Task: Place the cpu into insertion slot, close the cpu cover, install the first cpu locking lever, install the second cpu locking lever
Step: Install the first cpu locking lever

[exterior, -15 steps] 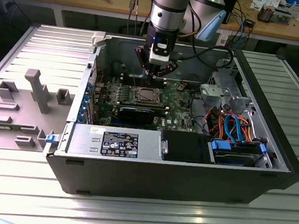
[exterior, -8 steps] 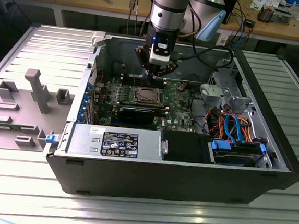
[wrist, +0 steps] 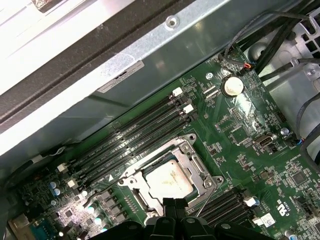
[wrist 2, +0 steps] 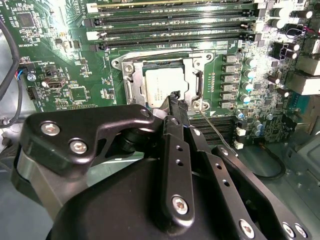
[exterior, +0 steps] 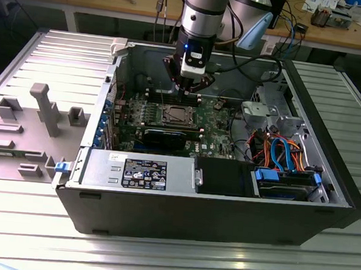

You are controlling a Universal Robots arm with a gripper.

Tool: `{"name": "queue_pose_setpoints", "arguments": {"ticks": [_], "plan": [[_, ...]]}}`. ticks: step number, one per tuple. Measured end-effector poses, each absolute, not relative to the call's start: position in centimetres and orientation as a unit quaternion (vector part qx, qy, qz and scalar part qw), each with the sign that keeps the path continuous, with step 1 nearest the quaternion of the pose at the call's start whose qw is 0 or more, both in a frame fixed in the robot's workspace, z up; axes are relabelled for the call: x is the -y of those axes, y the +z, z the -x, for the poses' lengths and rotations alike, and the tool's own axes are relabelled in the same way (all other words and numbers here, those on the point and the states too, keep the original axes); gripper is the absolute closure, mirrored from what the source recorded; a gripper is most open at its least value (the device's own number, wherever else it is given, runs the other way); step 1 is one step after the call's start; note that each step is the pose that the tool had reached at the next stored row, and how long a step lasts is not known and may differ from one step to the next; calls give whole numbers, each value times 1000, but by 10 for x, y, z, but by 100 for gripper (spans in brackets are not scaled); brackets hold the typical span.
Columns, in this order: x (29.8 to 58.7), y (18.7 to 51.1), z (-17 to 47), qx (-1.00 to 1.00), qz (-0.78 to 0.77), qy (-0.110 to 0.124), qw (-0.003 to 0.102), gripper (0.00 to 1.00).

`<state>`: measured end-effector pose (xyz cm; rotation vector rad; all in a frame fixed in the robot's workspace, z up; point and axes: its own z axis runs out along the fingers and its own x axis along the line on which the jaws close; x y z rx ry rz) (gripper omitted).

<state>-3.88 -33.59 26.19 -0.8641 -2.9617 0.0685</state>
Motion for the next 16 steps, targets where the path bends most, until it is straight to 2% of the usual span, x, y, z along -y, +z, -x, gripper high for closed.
{"name": "queue_pose_setpoints", "arguments": {"ticks": [16], "plan": [[336, 262, 39, 961, 274, 22, 28, 89]]}}
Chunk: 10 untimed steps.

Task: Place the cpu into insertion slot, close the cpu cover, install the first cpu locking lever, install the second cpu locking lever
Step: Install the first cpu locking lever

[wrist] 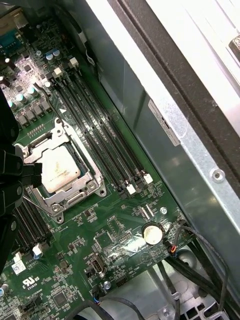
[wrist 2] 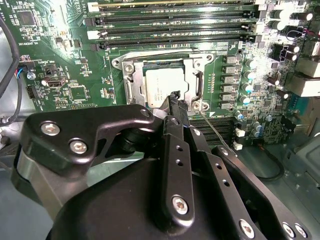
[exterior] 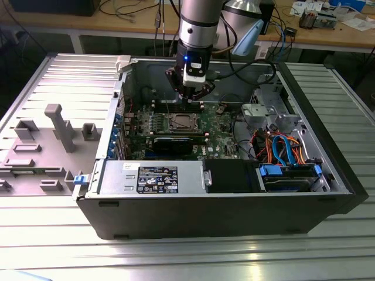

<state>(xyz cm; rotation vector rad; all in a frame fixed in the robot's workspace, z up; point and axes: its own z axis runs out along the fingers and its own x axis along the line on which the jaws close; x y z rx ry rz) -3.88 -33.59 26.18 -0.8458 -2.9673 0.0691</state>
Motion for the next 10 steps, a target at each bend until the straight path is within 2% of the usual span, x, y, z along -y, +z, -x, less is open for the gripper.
{"name": "queue_pose_setpoints", "arguments": {"ticks": [10], "plan": [[336, 262, 39, 962, 270, 22, 28, 89]]}}
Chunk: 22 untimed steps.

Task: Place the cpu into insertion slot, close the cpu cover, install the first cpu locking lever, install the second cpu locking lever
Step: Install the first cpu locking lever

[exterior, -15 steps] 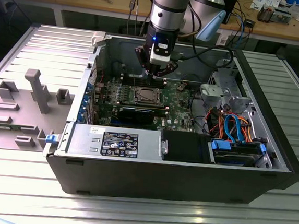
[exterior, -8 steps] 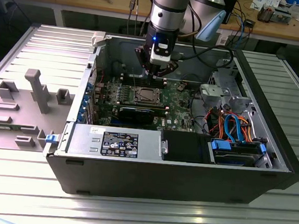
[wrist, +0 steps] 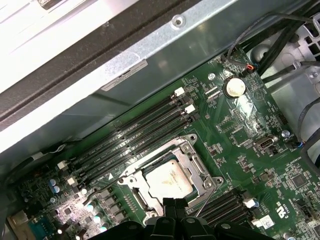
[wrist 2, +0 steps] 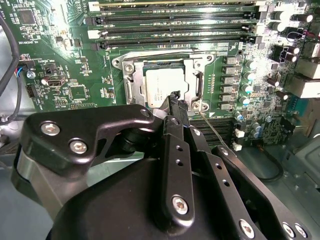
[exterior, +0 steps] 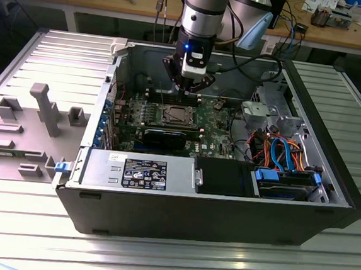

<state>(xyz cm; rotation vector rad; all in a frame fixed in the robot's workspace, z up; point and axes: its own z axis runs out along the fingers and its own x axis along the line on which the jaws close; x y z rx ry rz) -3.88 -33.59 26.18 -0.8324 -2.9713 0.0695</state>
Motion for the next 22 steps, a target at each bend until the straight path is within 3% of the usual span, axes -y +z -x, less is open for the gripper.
{"name": "queue_pose_setpoints", "arguments": {"ticks": [22], "plan": [[336, 262, 39, 964, 263, 23, 27, 89]]}}
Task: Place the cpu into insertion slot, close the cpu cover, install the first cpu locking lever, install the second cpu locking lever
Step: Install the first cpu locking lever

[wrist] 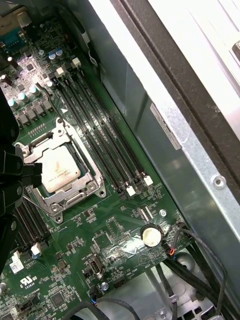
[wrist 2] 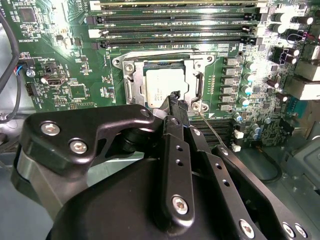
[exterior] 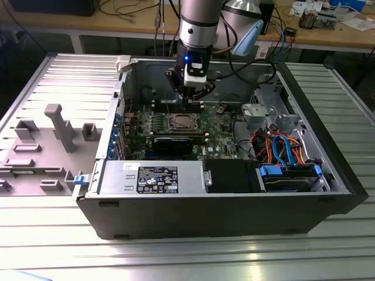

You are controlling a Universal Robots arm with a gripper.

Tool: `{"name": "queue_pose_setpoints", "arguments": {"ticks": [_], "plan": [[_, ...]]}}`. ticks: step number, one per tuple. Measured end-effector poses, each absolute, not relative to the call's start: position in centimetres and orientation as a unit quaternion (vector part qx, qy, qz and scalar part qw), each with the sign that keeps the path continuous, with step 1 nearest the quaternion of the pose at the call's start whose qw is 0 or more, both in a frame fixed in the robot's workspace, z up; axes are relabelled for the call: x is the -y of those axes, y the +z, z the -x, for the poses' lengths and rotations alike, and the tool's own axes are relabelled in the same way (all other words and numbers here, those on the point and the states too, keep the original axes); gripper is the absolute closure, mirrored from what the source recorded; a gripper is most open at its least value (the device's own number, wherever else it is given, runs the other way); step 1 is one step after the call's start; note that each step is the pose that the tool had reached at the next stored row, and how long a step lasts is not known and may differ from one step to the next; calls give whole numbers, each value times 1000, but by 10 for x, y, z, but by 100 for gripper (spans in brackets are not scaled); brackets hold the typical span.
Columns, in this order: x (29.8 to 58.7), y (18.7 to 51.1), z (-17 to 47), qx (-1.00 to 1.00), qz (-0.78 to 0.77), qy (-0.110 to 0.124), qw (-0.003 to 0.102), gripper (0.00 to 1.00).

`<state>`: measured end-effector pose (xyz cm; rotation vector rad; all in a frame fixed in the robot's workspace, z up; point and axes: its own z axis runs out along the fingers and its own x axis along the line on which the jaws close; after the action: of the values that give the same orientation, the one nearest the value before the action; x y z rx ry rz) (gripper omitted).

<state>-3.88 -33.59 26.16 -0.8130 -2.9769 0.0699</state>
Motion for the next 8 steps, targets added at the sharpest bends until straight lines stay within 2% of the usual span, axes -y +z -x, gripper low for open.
{"name": "queue_pose_setpoints", "arguments": {"ticks": [8], "plan": [[336, 262, 39, 965, 261, 23, 27, 89]]}}
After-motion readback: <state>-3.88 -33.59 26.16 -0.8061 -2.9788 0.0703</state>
